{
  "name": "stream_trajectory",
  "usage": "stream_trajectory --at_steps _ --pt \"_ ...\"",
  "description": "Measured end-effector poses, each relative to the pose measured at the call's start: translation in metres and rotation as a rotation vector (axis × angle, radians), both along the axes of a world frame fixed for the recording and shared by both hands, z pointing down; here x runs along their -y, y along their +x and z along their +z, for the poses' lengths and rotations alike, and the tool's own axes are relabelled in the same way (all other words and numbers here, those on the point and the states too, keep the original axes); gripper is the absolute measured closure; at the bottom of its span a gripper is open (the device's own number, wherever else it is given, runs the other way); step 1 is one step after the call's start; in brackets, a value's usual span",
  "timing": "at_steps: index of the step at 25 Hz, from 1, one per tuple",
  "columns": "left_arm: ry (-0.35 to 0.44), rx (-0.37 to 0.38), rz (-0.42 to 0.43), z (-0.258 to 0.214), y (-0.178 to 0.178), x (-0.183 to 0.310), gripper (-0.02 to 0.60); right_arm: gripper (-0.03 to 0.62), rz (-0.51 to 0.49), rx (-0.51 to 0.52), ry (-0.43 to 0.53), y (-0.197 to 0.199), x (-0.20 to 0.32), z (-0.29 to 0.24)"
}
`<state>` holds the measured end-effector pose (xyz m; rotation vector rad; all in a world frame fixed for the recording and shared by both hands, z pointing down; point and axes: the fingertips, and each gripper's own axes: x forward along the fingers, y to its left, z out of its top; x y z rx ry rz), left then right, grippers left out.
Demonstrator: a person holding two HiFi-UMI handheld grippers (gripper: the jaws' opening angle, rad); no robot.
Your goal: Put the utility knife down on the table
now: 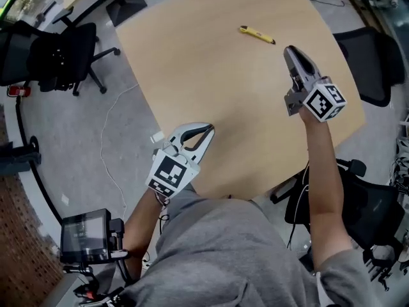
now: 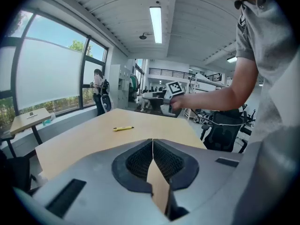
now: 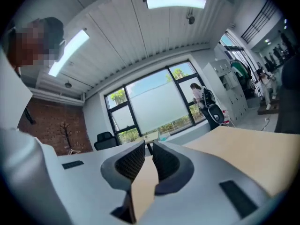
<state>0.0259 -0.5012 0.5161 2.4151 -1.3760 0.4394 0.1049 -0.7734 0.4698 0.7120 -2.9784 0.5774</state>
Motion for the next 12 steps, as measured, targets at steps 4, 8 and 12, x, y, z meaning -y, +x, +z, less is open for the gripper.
stream_trajectory --at_steps 4,8,12 --pt "0.005 0.032 -0.02 -0.001 -0.015 0.007 0.575 0.545 -0.004 0.114 0.036 0.014 -0.055 -0.042" --pt "0.033 0.065 -0.039 -0.026 -0.002 -0.014 0.575 0.545 -0.025 0.144 0.064 0.049 -0.128 -0.08" --pt "0.053 0.102 -0.064 -0.064 0.026 -0.045 0.575 0.545 -0.046 0.164 0.075 0.093 -0.185 -0.115"
